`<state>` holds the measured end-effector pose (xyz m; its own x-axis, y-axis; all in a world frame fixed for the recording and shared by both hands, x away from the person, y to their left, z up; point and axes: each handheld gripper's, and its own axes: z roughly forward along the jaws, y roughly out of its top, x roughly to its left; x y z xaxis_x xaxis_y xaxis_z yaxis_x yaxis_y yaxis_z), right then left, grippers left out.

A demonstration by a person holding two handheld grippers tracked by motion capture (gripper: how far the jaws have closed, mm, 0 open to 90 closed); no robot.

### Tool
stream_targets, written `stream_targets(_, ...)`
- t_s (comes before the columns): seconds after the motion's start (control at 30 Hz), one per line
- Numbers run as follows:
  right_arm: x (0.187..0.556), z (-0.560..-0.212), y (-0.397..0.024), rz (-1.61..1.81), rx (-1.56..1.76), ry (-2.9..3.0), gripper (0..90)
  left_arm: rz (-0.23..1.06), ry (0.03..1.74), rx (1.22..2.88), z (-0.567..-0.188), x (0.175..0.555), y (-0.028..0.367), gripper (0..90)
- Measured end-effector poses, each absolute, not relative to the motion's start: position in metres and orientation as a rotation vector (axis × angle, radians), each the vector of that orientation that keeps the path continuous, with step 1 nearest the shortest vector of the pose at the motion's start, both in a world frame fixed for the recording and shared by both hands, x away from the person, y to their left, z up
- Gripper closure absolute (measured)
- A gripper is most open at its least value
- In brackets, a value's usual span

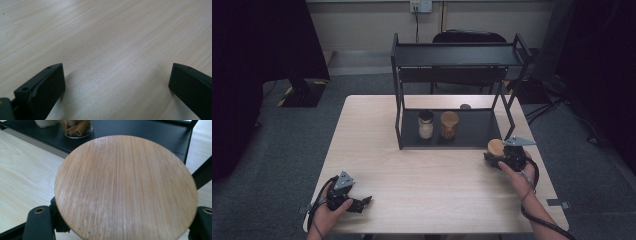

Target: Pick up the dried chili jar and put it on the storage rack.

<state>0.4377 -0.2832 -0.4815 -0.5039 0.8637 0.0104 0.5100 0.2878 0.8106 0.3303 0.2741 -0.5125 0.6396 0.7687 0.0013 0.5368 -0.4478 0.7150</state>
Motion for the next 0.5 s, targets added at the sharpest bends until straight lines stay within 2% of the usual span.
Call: stream_targets(0.5,0.4436,-0.4751,-0.2738,1.094,1.206,2.16,24.9,0.428,1.013,2.161,-0.5125,0.3302,0.274,0.1)
